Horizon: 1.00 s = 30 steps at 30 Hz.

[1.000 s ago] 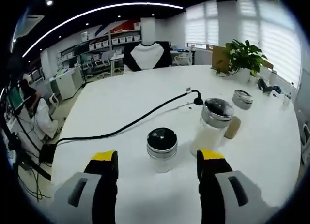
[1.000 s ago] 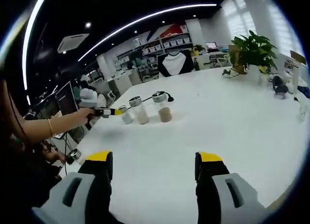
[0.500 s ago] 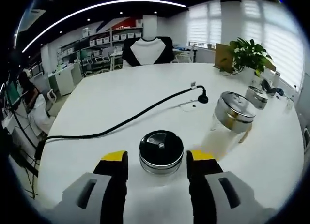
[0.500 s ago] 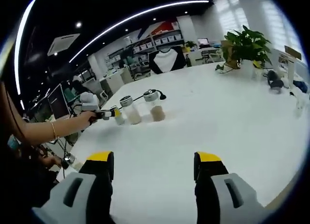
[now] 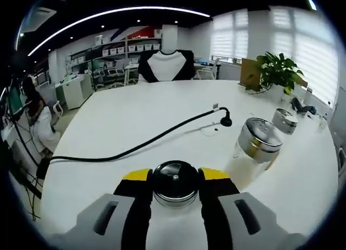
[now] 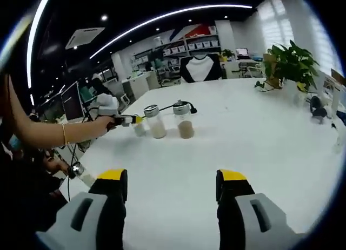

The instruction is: Rotate the seasoning bottle until the label or dispensing opening points toward the visible target arrow and the bottle remains upright within the marked orientation range

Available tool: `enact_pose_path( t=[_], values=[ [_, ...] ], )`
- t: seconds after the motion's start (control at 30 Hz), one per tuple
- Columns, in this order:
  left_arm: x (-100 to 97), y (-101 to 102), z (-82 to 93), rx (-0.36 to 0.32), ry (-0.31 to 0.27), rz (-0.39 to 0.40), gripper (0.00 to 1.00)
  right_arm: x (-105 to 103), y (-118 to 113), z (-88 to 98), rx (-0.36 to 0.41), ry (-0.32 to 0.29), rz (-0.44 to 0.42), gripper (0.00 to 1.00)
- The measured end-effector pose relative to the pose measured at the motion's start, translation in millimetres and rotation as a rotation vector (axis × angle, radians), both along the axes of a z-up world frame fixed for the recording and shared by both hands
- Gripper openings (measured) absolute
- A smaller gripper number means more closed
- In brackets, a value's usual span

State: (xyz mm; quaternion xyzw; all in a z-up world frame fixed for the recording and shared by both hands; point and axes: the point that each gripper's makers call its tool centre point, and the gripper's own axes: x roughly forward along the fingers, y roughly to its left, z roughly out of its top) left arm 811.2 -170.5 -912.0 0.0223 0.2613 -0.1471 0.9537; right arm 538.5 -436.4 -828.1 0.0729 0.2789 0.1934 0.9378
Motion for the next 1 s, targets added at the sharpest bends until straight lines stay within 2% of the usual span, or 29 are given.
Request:
enact_pose_path(
  t=[0.17,0.23,0.3,0.5,0.67,0.9,1.0],
  values=[
    [-13.0,-4,-0.2,0.002,0.023,-0.008,0.35,-2,3,-1.2,0.028,0.004,0.008,0.66],
    [-24.4,-7,0.4,0.008,0.025,-0.012,0.35,-3,3,-2.3,0.027,0.001,0.014,0.66],
    [-36.7,-8,-3.6,0.006,0.055,-0.008,0.35,-5,3,-2.5,0.033,0.001,0.016,0.66],
    [-72.1,-7,-3.1,0.011,0.06,0.007,0.35,-16,6,-0.9,0.056,-0.007,0.035,0.66],
    [-113.4,-11,-3.1,0.012,0.081,0.009,0.35,-30,9,2.1,0.061,-0.019,0.062,0.66],
    [-190.2,-17,-2.3,0.003,0.101,0.003,0.35,-46,10,2.9,0.076,-0.029,0.081,0.66],
    [-214.5,-21,-5.5,-0.007,0.097,0.004,0.35,-52,11,3.1,0.079,-0.034,0.089,0.66]
  ],
)
